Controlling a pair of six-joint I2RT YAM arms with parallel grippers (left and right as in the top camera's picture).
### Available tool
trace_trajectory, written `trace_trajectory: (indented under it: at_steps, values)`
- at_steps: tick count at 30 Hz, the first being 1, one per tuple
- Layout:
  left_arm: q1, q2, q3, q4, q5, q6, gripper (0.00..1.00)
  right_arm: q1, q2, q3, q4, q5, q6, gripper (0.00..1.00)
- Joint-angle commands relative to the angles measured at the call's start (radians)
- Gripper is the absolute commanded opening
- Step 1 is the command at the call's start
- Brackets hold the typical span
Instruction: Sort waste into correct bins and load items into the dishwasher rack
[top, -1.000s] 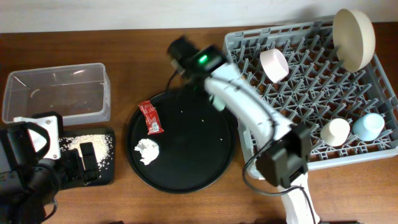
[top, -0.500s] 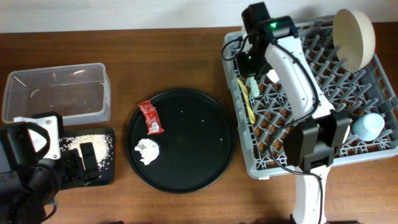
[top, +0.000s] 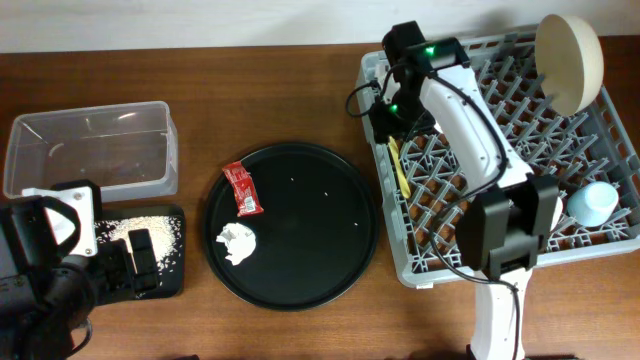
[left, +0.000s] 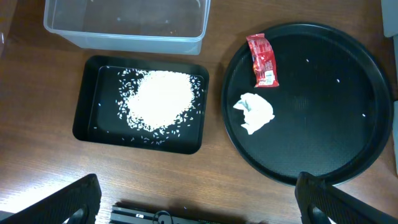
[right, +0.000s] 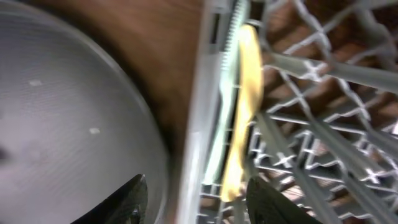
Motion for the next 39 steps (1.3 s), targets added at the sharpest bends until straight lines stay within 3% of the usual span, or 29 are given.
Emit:
trace_trajectory:
  at_steps: [1,3,8,9,10,37,39]
  values:
    - [0.007,-0.003,0.005,0.001,0.000,0.001,0.99,0.003,-0.150,0.049,0.032,-0.177,-0.023,0.58]
    - [0.007,-0.003,0.005,0.001,0.000,0.001,0.99,0.003,-0.228,0.050,0.087,-0.216,-0.022,0.61]
    - [0.007,-0.003,0.005,0.001,0.000,0.001,0.99,0.006,-0.381,0.050,0.174,-0.218,-0.022,0.81]
    - [0.007,-0.003,0.005,0.001,0.000,0.001,0.99,0.006,-0.410,0.050,0.177,-0.218,-0.022,0.96]
    - [0.007,-0.003,0.005,0.001,0.000,0.001,0.99,0.006,-0.431,0.050,0.176,-0.214,-0.023,0.98]
    - [0.007,-0.003,0.005,-0.001,-0.039,0.032,0.99,0.006,-0.462,0.049,0.134,-0.215,-0.022,0.98]
    - [0.007,-0.003,0.005,0.034,0.058,0.004,0.99,0.006,-0.462,0.049,0.134,-0.214,-0.022,0.98]
